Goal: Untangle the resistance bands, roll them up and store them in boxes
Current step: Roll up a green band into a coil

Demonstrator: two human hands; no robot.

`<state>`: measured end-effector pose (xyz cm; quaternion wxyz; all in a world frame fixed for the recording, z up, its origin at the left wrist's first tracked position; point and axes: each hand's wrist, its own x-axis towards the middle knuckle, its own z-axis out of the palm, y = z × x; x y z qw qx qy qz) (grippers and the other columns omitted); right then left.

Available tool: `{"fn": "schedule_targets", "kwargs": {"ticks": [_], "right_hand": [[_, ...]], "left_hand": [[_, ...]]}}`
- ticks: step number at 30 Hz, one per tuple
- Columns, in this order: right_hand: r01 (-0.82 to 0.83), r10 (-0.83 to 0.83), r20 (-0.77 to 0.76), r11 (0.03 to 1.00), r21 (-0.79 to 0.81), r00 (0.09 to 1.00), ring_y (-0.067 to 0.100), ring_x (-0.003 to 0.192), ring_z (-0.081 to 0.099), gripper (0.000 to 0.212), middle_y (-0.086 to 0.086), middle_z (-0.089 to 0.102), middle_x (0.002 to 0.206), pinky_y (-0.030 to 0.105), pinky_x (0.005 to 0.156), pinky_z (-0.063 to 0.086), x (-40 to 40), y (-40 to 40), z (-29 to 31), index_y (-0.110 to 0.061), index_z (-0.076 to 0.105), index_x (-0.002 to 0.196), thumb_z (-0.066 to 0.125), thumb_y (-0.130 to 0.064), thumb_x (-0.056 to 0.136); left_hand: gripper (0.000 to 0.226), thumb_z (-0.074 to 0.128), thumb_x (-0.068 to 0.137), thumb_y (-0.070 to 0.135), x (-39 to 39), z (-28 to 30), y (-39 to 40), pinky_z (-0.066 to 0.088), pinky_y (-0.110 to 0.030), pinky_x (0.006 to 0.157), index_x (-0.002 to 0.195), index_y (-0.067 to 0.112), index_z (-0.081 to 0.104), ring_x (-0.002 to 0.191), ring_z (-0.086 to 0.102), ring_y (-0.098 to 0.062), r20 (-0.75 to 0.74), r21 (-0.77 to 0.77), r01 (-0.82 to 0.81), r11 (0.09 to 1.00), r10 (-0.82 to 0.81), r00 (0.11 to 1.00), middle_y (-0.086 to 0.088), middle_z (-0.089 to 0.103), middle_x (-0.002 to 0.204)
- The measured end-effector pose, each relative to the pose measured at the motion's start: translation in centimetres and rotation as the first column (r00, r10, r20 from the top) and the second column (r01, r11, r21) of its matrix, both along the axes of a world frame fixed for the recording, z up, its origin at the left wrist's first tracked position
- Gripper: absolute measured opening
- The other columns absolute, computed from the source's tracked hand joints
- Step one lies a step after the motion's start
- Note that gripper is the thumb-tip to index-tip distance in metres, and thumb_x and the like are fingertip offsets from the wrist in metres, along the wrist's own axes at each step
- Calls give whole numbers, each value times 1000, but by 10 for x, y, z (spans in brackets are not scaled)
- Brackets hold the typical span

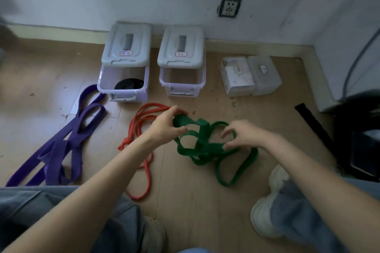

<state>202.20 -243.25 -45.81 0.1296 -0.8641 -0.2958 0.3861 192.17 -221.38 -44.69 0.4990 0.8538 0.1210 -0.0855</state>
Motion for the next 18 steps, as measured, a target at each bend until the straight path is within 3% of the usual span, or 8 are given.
{"fn": "schedule_targets", "kwargs": {"ticks": [2, 4, 6, 8, 10, 12, 16, 18], "right_hand": [[84, -90, 16, 971, 226, 996, 3, 96, 46, 61, -16, 43, 113, 15, 77, 36, 0, 9, 39, -31, 48, 129, 75, -33, 75], [85, -81, -28, 924, 373, 996, 1, 94, 47, 70, -18, 42, 115, 15, 76, 38, -10, 23, 77, -31, 42, 133, 77, -32, 73], [95, -83, -46, 889, 448, 995, 1, 88, 51, 54, -15, 50, 106, 15, 69, 41, -21, 31, 111, -28, 49, 122, 75, -28, 75], [184, -167, -80, 821, 540, 983, 5, 72, 58, 32, -1, 58, 98, 17, 58, 46, -28, 29, 147, -19, 57, 106, 73, -24, 78], [254, -191, -166, 741, 621, 967, 11, 66, 65, 33, 8, 61, 100, 21, 56, 52, -36, 21, 180, -13, 59, 98, 76, -25, 73], [244, -158, -188, 715, 656, 969, 16, 73, 71, 40, 10, 62, 105, 27, 64, 57, -47, 15, 206, -14, 60, 95, 78, -30, 64], [313, -237, -211, 591, 743, 948, 18, 56, 68, 34, 9, 66, 88, 27, 54, 56, -68, 9, 225, -13, 61, 83, 76, -30, 57], [416, -292, -309, 461, 784, 905, 15, 56, 67, 34, 7, 66, 82, 22, 54, 54, -72, 3, 224, -9, 60, 83, 74, -26, 58]], "left_hand": [[36, 68, 79, 6, 6, 33, -12, 55, -25, 79, 108, 21, 54, 93, 62, -14, 82, -1, 87, 996, -86, 993, -2, 62, 106], [39, 67, 77, 1, 6, 66, -24, 56, -24, 75, 108, 22, 55, 91, 62, -10, 164, -39, 129, 991, -121, 979, 2, 61, 102], [42, 67, 76, -4, 3, 97, -30, 55, -23, 79, 110, 18, 56, 94, 62, -9, 267, -95, 146, 985, -116, 957, 3, 61, 102], [44, 66, 77, -5, -3, 124, -29, 54, -21, 80, 112, 19, 53, 93, 62, -6, 345, -155, 165, 974, -103, 933, 5, 59, 104], [51, 65, 79, -5, -11, 143, -26, 55, -22, 79, 118, 22, 47, 93, 62, -3, 359, -223, 209, 952, -119, 926, 4, 56, 109], [54, 67, 79, -3, -18, 153, -31, 55, -25, 79, 122, 21, 47, 97, 63, -6, 320, -271, 299, 915, -207, 925, 4, 59, 112], [25, 70, 71, 5, -18, 155, -59, 49, -12, 64, 87, 22, 61, 70, 63, 3, 422, -308, 351, 884, -203, 884, 15, 67, 73], [23, 70, 70, 10, -14, 144, -65, 50, -15, 63, 87, 22, 60, 69, 63, -1, 467, -231, 266, 936, -133, 874, 10, 67, 74]]}}
